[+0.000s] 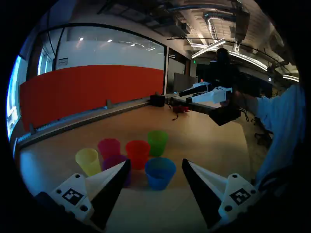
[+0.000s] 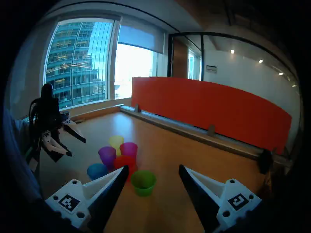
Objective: Pour water
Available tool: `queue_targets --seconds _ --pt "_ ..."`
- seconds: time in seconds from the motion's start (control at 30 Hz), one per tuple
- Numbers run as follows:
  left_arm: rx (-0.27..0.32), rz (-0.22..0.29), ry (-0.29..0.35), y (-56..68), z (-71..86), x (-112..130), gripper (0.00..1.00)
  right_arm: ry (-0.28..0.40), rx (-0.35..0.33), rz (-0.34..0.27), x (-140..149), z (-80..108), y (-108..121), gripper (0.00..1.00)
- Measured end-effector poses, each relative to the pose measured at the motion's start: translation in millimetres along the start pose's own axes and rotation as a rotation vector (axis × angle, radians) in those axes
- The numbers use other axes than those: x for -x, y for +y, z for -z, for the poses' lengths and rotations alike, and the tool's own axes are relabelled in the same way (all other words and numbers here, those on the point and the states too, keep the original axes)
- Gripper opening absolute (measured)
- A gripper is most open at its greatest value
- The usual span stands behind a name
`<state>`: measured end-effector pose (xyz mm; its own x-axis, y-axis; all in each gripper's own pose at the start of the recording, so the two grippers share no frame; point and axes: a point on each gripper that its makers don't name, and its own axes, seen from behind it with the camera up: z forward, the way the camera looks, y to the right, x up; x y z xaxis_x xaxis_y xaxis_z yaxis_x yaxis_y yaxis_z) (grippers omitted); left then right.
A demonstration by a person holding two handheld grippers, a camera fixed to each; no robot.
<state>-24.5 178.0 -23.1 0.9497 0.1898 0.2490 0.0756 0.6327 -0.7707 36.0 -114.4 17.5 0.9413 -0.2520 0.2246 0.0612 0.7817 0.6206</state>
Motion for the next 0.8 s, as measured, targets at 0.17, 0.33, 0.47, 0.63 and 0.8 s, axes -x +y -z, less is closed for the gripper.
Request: queue_targets --seconds 0.17,0.33,0.47,0.63,0.8 --pt "0.01 -0.009 -0.038 6.5 -8.9 17.4 0.98 -0.021 -0.01 0.005 10.4 -8.0 -2.4 0.99" --pt "0.004 -0.008 -0.071 7.4 -20.4 32.7 0.98 -0.043 -0.027 0.014 19.0 -15.3 -7.3 0.99" --pt "0.002 -0.013 -0.096 9.7 -29.3 43.9 0.98 -0.066 -0.039 0.028 26.7 -22.3 -10.2 0.99" --pt "0.003 -0.021 -0.125 13.1 -40.1 57.1 0.98 -0.088 -0.052 0.038 36.2 -29.8 -12.6 0.99" --pt "-0.004 -0.017 -0.147 11.3 -50.7 67.3 0.98 -0.112 -0.063 0.039 46.6 -37.0 -13.6 0.99"
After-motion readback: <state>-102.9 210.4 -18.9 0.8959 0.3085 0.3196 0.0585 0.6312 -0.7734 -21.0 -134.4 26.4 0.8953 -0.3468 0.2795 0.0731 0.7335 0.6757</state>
